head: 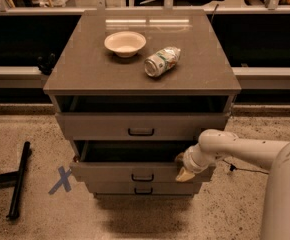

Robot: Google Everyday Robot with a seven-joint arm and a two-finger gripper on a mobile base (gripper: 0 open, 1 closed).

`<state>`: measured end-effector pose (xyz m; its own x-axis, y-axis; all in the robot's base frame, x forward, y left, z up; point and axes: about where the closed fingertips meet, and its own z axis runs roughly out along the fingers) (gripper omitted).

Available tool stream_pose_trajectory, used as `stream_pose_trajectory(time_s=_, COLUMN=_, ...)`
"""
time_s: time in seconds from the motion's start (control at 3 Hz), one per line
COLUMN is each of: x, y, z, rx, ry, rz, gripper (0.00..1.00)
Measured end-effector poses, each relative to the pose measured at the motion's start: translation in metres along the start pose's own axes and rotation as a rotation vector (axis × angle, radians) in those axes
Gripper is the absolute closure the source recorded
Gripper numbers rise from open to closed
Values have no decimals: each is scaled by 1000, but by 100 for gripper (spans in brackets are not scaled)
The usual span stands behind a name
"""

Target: Open middle drawer

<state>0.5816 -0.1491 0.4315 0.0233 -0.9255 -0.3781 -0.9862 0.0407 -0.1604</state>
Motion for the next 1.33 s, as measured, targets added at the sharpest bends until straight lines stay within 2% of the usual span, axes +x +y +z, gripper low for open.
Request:
stream_pose_trajectory(time_s=0.33, x=0, y=0, z=0, rx=0, ry=0, rz=0, gripper=0)
stream_pose_trajectory(time_s=0.67, x=0, y=0, z=0, rx=0, ry=0, rz=0, gripper=0)
stream_pose_trajectory(time_s=1.33, x=-7, y=13, z=19, rx=-63, ry=-19, rz=-42, gripper=0)
